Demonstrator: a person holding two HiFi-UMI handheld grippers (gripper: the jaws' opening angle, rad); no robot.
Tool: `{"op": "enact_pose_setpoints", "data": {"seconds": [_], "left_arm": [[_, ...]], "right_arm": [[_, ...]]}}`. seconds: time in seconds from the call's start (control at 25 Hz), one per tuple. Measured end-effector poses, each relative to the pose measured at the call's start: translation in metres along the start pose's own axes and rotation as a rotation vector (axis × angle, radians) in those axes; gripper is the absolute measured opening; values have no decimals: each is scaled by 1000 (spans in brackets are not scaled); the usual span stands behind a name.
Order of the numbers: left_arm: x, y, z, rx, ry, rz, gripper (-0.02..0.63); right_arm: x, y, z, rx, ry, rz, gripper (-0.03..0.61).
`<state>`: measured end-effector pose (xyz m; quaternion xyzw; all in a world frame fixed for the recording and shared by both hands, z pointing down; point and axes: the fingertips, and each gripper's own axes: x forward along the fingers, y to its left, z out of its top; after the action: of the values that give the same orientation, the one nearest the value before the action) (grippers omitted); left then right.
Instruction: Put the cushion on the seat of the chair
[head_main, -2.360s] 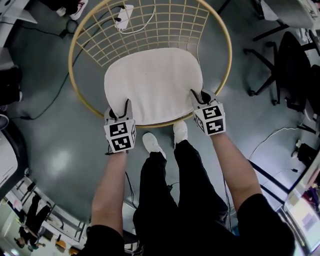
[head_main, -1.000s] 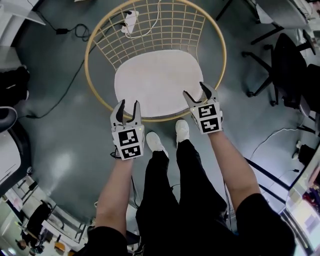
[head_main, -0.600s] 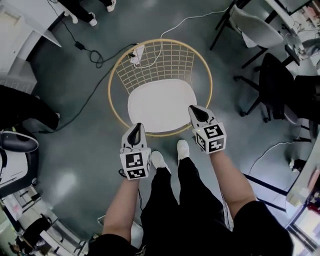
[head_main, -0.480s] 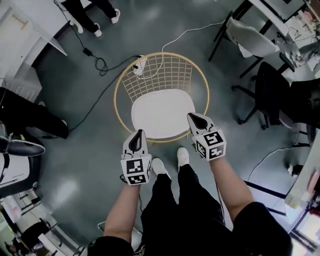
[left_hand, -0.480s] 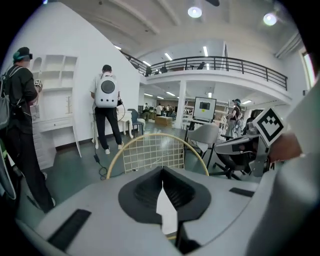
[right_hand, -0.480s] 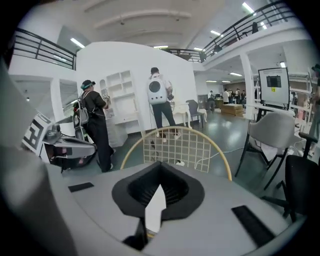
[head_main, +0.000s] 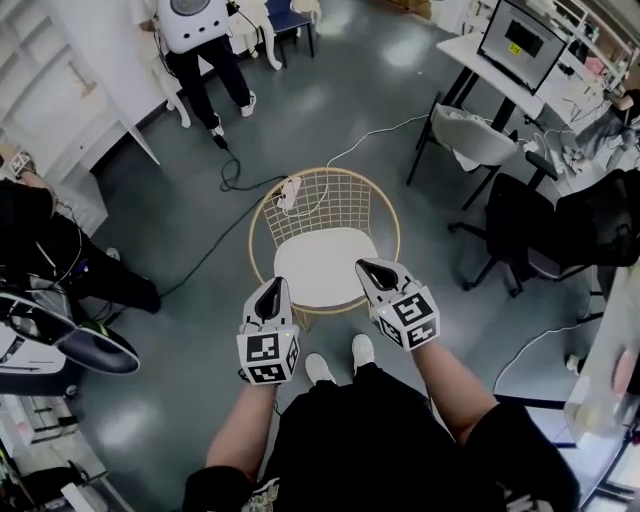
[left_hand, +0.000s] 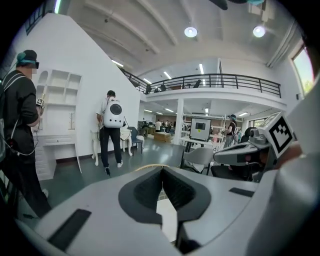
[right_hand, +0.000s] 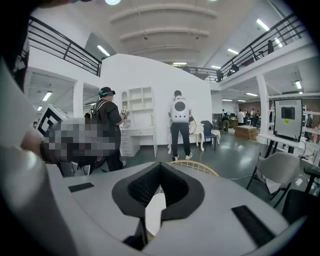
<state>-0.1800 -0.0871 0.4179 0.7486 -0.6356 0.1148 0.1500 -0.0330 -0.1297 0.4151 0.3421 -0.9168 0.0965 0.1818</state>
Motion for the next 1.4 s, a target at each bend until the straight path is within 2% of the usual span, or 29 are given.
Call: {"op": "enact_pose_setpoints", "data": {"seconds": [0.12, 0.24, 0.68, 1.4], "left_arm": [[-14, -6, 20, 15, -26, -14, 17], [-24, -18, 24, 19, -32, -40, 17], [-25, -49, -15, -3, 61, -123, 17], [-25, -40, -20, -10, 83, -123, 17]], "right_arm": [[-14, 14, 18, -29, -24, 18, 12], [-29, 24, 18, -32, -22, 27, 12], [-41, 41, -28, 81, 37, 52, 12], [-31, 49, -32, 73, 61, 62, 11]]}}
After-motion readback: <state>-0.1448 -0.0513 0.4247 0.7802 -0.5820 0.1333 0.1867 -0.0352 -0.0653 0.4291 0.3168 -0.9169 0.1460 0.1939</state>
